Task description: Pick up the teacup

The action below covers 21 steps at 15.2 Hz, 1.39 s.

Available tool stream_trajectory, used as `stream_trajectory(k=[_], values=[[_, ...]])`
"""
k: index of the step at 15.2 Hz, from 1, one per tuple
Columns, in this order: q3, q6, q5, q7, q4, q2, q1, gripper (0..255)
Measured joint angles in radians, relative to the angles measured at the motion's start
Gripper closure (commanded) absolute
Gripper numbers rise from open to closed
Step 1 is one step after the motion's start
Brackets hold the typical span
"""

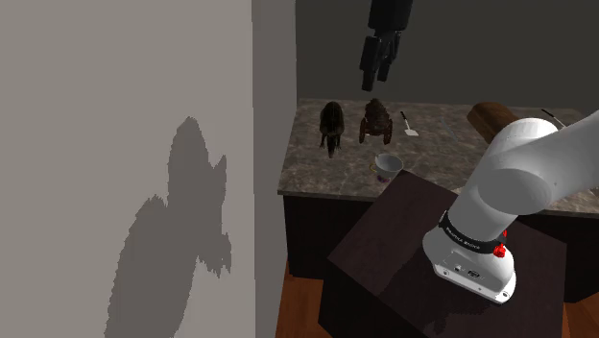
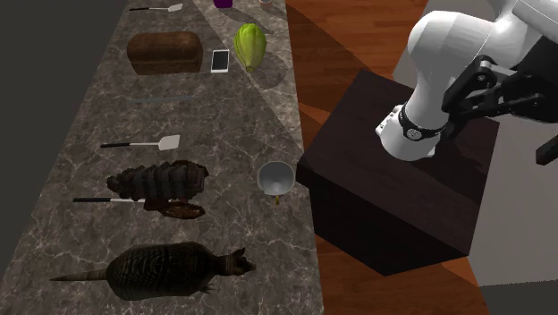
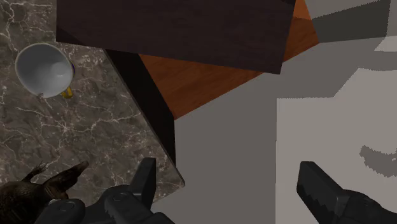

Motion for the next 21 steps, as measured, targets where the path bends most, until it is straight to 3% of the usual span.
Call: stream_trajectory(k=[5,14,21], values=[[-0.056,0.059,-0.022,-0.066,-0.070,-0.004,-0.019,0],[-0.247,0.248,-0.101,-0.282,-0.223,0.060,-0.089,0],[-0.414,0.418,-0.134,-0.472,-0.256,0.226,-0.125,0]])
